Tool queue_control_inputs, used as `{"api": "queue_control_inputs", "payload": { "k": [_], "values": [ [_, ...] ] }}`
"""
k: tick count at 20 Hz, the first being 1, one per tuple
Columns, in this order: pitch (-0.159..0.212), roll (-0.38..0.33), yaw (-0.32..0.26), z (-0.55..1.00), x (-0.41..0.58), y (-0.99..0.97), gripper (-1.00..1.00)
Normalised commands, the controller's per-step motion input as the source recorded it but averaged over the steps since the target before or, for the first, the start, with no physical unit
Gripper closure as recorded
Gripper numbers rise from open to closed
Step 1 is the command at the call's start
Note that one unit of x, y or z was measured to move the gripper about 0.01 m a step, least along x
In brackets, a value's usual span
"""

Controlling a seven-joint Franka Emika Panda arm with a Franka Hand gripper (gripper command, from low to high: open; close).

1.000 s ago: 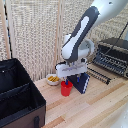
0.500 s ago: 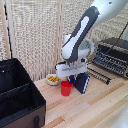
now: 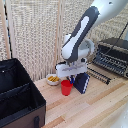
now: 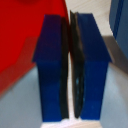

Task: Kindly spot and seek the red cup placed ahead of you. Cautiously adjust your gripper towards the red cup, gripping it gently. Find the after-storage area of the caddy. Relocate the red cup in your grip over the rear portion and softly release it into the compartment.

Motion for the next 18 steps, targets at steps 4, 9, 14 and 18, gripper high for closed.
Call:
{"api": "queue_control_inputs", "payload": {
  "k": [4,9,14,18],
  "values": [
    [0.019,0.106,-0.046,0.86,0.191,-0.1,1.0],
    [0.0,0.111,-0.026,0.84,0.344,-0.04,1.0],
    [0.003,0.096,-0.018,0.8,0.524,0.01,1.0],
    [0.019,0.073,-0.019,0.83,0.624,0.11,1.0]
  ]
}}
